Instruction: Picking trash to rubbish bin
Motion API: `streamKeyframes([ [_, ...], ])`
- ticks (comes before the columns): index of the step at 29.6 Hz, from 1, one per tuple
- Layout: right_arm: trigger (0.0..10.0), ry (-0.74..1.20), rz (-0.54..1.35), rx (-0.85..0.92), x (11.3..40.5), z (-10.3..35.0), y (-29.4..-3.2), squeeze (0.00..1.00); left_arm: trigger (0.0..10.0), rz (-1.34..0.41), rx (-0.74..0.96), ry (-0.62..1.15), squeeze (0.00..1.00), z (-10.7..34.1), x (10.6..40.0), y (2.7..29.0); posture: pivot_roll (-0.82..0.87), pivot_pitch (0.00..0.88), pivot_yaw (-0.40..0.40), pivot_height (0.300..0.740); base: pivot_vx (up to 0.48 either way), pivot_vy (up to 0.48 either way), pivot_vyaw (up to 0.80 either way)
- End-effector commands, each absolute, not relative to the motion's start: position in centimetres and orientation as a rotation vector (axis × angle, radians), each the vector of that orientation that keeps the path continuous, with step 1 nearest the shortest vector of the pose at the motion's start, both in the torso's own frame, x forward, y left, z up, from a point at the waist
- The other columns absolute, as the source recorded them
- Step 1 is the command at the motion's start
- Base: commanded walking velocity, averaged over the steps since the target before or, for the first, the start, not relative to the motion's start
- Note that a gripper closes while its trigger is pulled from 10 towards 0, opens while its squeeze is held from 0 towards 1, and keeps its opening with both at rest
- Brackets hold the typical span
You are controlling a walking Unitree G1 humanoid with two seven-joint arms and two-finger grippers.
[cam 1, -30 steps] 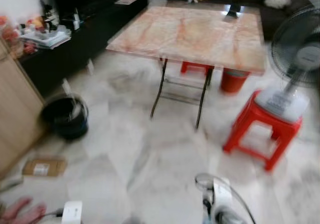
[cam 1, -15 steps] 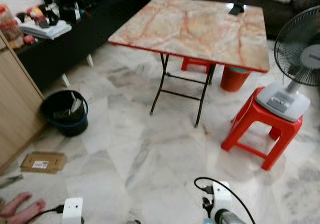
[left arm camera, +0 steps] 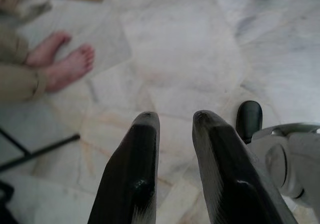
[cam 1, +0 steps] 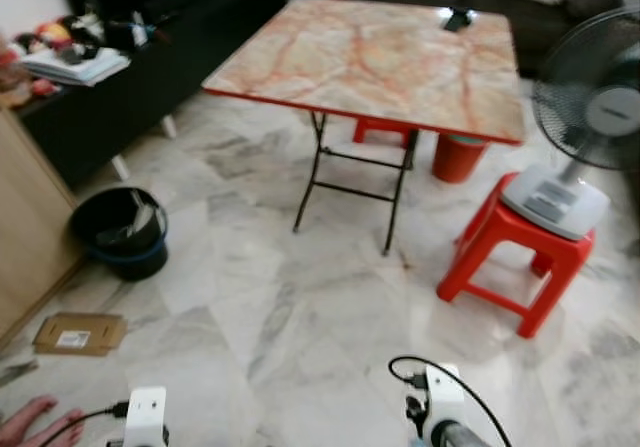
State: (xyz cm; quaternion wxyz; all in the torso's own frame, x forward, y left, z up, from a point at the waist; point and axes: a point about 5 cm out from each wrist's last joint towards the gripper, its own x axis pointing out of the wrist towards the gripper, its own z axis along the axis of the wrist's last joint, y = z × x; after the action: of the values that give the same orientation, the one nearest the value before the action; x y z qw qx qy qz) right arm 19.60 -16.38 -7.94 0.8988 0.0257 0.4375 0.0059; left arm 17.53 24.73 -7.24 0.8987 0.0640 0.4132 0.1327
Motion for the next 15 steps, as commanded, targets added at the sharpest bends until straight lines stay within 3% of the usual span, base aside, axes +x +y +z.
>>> streamKeyframes([
  [1, 10.0, 0.912, 0.003, 0.083, 19.61, -7.98, -16.03, 0.0, 10.0, 0.294, 0.145, 0.875, 0.0, -7.3, 17.17, 25.27, 0.13, 0.084, 0.011, 0.74, 0.315, 0.0, 0.0],
  [13, 10.0, 0.925, 0.012, 0.065, 19.37, -8.11, -16.07, 0.0, 10.0, 0.29, 0.148, 0.881, 0.0, -7.35, 17.09, 25.21, 0.13, 0.091, 0.009, 0.74, 0.33, 0.0, 0.0],
  [15, 10.0, 0.925, 0.023, 0.048, 19.34, -8.12, -16.08, 0.0, 10.0, 0.292, 0.147, 0.882, 0.0, -7.38, 17.03, 25.23, 0.13, 0.089, 0.009, 0.74, 0.334, 0.0, 0.8],
])
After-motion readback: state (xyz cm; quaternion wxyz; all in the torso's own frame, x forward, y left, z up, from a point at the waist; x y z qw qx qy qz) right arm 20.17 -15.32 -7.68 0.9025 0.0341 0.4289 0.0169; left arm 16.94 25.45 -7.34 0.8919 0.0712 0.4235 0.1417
